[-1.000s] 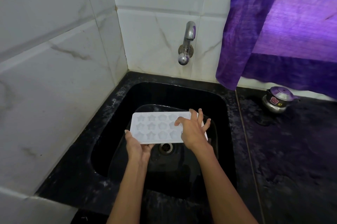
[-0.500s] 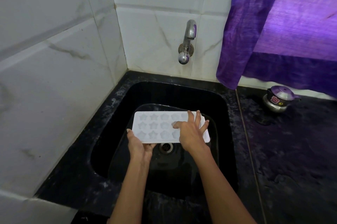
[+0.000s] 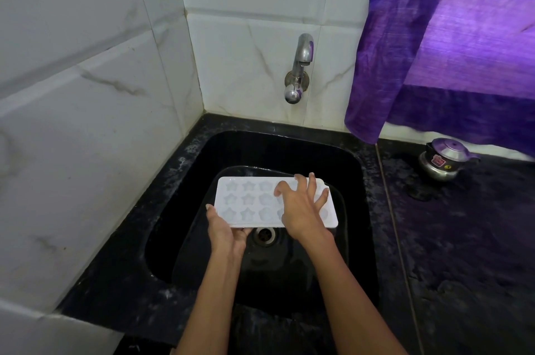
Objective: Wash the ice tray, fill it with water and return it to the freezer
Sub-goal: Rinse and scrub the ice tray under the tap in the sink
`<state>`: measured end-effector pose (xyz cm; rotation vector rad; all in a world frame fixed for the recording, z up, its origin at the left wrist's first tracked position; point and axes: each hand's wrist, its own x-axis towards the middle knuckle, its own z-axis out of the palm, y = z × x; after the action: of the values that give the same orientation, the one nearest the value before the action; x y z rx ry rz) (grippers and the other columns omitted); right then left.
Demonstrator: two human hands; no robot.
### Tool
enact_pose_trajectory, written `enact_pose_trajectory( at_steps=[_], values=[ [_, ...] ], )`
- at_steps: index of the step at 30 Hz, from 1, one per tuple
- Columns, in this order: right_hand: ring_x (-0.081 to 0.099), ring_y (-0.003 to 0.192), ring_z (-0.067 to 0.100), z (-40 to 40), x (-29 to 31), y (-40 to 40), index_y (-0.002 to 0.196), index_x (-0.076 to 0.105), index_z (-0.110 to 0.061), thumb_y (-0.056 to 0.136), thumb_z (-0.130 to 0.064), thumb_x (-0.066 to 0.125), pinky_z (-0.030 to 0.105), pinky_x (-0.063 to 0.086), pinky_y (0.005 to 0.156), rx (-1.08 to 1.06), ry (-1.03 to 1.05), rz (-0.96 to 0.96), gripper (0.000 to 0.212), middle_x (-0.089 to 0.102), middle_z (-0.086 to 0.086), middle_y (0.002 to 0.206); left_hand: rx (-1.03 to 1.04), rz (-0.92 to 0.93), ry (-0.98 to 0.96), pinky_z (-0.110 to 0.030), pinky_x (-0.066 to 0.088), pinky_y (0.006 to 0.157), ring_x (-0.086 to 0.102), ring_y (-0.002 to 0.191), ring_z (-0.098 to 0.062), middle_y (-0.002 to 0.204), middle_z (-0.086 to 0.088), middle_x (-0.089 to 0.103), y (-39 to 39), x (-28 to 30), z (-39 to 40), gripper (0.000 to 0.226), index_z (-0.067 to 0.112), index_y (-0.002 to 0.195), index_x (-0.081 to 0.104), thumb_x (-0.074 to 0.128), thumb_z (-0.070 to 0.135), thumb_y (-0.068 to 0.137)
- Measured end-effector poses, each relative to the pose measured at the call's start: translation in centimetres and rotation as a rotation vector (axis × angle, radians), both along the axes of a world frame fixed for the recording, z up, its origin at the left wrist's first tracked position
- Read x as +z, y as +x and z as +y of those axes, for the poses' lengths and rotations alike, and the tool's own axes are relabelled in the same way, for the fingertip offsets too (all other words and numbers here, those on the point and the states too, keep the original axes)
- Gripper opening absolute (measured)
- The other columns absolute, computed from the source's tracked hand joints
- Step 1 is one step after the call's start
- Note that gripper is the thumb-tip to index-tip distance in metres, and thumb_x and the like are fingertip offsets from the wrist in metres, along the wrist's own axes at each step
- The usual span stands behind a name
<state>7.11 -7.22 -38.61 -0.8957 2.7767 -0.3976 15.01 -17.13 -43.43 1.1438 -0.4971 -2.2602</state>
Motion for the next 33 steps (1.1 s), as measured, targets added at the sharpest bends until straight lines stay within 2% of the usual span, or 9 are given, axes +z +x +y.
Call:
enact_pose_trajectory(
  at_steps=[3, 7, 10, 17, 26, 29, 33],
  values=[
    [-0.022, 0.143, 0.038, -0.4, 0.1, 0.3, 0.125, 0.051, -0.029, 0.072, 0.019, 0.053, 0.061, -0.014, 0.111, 0.041, 0.028, -0.012, 0.071, 0.000, 0.015, 0.158, -0.009, -0.009, -0.018, -0.045, 0.056, 0.067, 0.066, 0.098, -0.034, 0.109, -0.015, 0.069, -0.1, 0.0, 0.2, 0.058, 0.012, 0.118, 0.060, 0.025, 0.054, 0.099],
    [-0.025, 0.142, 0.038, -0.7, 0.3, 0.5, 0.130, 0.054, -0.033, 0.075, 0.018, 0.053, 0.062, -0.013, 0.110, 0.071, 0.075, -0.029, 0.075, -0.006, 0.014, 0.159, -0.016, -0.016, -0.021, -0.044, 0.056, 0.068, 0.068, 0.093, -0.032, 0.105, -0.014, 0.070, -0.2, 0.3, 0.6, 0.056, 0.012, 0.110, 0.063, 0.027, 0.054, 0.099],
    [-0.025, 0.142, 0.039, -0.7, 0.3, 0.7, 0.129, 0.055, -0.032, 0.077, 0.018, 0.053, 0.064, -0.013, 0.110, 0.078, 0.086, -0.014, 0.072, -0.003, 0.015, 0.159, -0.017, -0.017, -0.027, -0.044, 0.056, 0.069, 0.068, 0.090, -0.032, 0.102, -0.014, 0.070, -0.1, 0.4, 0.9, 0.054, 0.013, 0.102, 0.063, 0.027, 0.053, 0.100],
    [-0.023, 0.142, 0.040, -0.7, 0.6, 1.0, 0.130, 0.054, -0.032, 0.079, 0.015, 0.056, 0.065, -0.013, 0.109, 0.073, 0.096, 0.015, 0.069, -0.004, 0.016, 0.159, -0.017, -0.008, -0.038, -0.044, 0.056, 0.069, 0.067, 0.093, -0.032, 0.103, -0.014, 0.070, -0.2, 0.5, 1.0, 0.055, 0.013, 0.107, 0.062, 0.026, 0.054, 0.099],
    [-0.023, 0.142, 0.040, -0.5, 0.7, 1.2, 0.128, 0.056, -0.031, 0.078, 0.015, 0.056, 0.065, -0.013, 0.109, 0.077, 0.098, 0.025, 0.068, -0.004, 0.015, 0.159, -0.011, 0.002, -0.047, -0.047, 0.056, 0.074, 0.068, 0.088, -0.031, 0.097, -0.012, 0.070, -0.1, 0.8, 1.3, 0.051, 0.015, 0.097, 0.062, 0.027, 0.052, 0.100],
    [-0.021, 0.143, 0.039, -0.4, 0.8, 1.2, 0.126, 0.058, -0.030, 0.078, 0.013, 0.059, 0.065, -0.012, 0.109, 0.077, 0.087, 0.030, 0.065, 0.002, 0.015, 0.159, -0.014, 0.000, -0.049, -0.047, 0.056, 0.074, 0.068, 0.087, -0.031, 0.096, -0.012, 0.070, 0.0, 0.8, 1.3, 0.052, 0.015, 0.097, 0.062, 0.026, 0.052, 0.100],
    [-0.018, 0.143, 0.039, -0.6, 1.1, 1.2, 0.128, 0.049, -0.023, 0.075, 0.014, 0.059, 0.066, -0.008, 0.110, 0.064, 0.063, 0.058, 0.065, 0.005, 0.016, 0.157, -0.021, 0.009, -0.042, -0.046, 0.056, 0.072, 0.068, 0.089, -0.031, 0.097, -0.013, 0.070, 0.0, 0.7, 1.3, 0.054, 0.014, 0.099, 0.063, 0.025, 0.053, 0.100]
  ],
)
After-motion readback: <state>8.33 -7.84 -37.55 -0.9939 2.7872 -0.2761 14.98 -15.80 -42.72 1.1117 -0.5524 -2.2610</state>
